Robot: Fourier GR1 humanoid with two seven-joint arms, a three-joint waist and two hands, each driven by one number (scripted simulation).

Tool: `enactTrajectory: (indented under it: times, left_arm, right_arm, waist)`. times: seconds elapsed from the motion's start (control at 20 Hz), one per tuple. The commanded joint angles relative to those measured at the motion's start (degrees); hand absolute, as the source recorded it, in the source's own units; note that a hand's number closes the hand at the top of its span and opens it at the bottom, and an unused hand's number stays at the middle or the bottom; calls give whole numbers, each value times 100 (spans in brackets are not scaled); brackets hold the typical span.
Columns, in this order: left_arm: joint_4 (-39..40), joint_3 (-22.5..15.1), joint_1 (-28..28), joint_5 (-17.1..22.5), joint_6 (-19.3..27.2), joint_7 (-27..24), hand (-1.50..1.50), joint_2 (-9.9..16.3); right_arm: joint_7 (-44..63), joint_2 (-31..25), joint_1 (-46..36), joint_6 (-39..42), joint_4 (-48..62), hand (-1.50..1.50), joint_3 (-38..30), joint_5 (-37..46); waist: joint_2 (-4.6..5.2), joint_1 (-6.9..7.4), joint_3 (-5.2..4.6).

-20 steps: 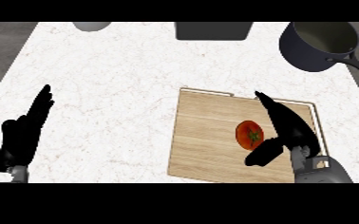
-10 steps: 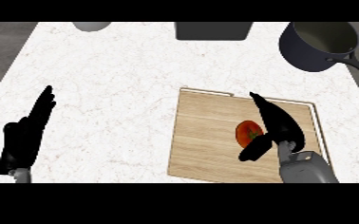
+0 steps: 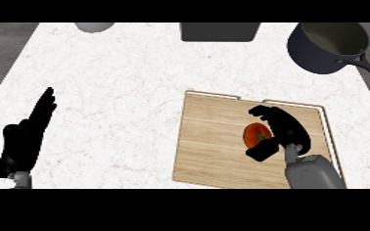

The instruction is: Pick the tomato from the tray and place it in the pot

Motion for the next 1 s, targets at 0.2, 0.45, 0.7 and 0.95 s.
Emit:
enactTrajectory:
  times: [0.2,0.45,0.7,0.95]
  left_arm:
    - [290,217,-308,-170,-56,-68,0,-139]
    - [2,206,127,-161,-292,-77,0,-246]
    - [7,85,-191,-260,-193,102,0,-328]
    - [12,118,-464,-227,-301,194,0,-184]
  right_arm:
    - [-293,392,134,-185,55,150,280,600]
    - [-366,502,292,-211,-85,150,247,757]
    - [407,499,-1718,-117,1402,150,-892,710]
    - [1108,255,-3161,-740,3001,150,-1356,1374]
  waist:
    - [3,-10,1]
    - [1,-1,2]
    - [48,154,3]
    - [136,386,5]
